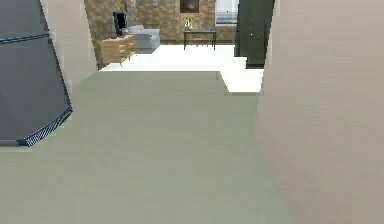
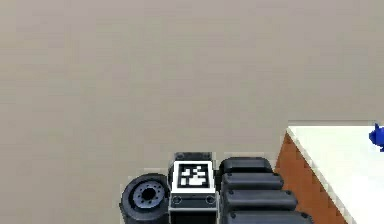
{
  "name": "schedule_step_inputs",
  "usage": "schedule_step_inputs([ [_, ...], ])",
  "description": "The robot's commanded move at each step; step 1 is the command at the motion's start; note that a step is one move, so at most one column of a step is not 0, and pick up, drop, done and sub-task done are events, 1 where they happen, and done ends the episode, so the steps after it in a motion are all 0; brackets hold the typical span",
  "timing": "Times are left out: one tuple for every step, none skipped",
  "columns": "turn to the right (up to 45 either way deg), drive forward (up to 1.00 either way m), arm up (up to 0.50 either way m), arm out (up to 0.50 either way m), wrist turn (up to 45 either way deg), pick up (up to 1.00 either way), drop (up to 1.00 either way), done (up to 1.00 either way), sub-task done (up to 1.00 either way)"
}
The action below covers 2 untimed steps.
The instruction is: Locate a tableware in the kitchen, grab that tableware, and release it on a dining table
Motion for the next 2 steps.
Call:
schedule_step_inputs([
  [0.0, 1.0, 0.0, 0.0, 0.0, 0.0, 0.0, 0.0, 0.0],
  [0.0, 1.0, 0.0, 0.0, 0.0, 0.0, 0.0, 0.0, 0.0],
])
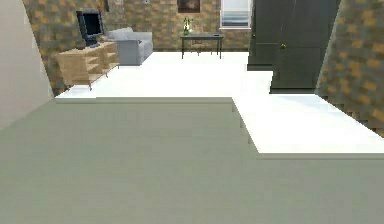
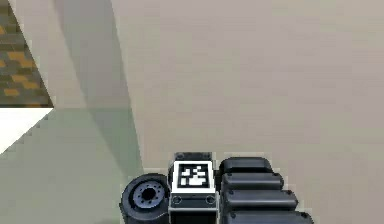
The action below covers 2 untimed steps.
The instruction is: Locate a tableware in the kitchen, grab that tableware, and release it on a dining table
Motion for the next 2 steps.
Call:
schedule_step_inputs([
  [0.0, 1.0, 0.0, 0.0, 0.0, 0.0, 0.0, 0.0, 0.0],
  [0.0, 1.0, 0.0, 0.0, 0.0, 0.0, 0.0, 0.0, 0.0],
])
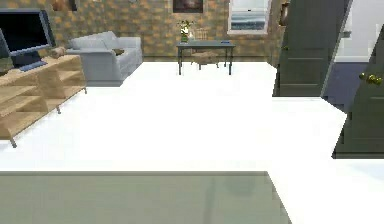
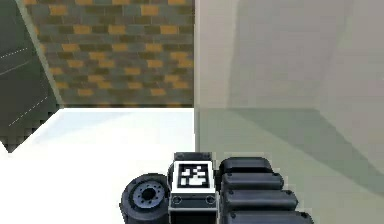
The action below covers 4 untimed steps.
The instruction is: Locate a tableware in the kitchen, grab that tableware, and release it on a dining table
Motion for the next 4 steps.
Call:
schedule_step_inputs([
  [3.0, 0.0, 0.0, 0.0, 0.0, 0.0, 0.0, 0.0, 0.0],
  [0.0, 1.0, 0.0, 0.0, 0.0, 0.0, 0.0, 0.0, 0.0],
  [0.0, 1.0, 0.0, 0.0, 0.0, 0.0, 0.0, 0.0, 0.0],
  [0.0, 1.0, 0.0, 0.0, 0.0, 0.0, 0.0, 0.0, 0.0],
])
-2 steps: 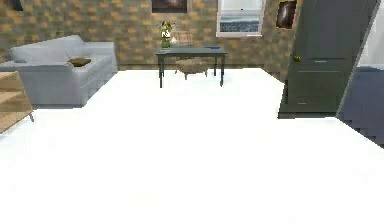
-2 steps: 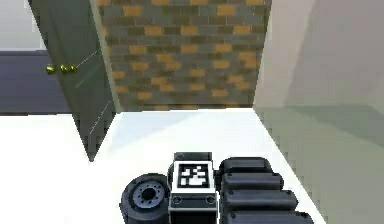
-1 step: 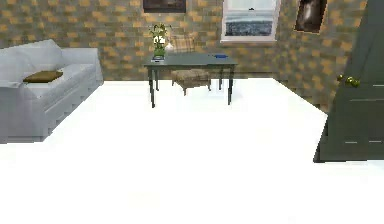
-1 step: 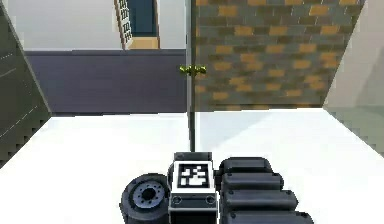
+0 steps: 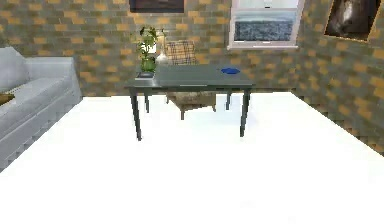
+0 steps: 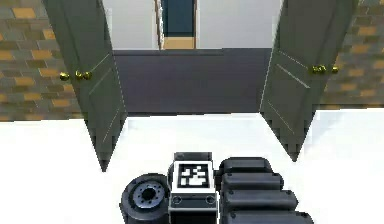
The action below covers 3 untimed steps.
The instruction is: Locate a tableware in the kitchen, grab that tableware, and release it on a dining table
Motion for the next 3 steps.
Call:
schedule_step_inputs([
  [0.0, 1.0, 0.0, 0.0, 0.0, 0.0, 0.0, 0.0, 0.0],
  [0.0, 0.5, 0.0, 0.0, 0.0, 0.0, 0.0, 0.0, 0.0],
  [45.0, 0.0, 0.0, 0.0, 0.0, 0.0, 0.0, 0.0, 0.0],
])
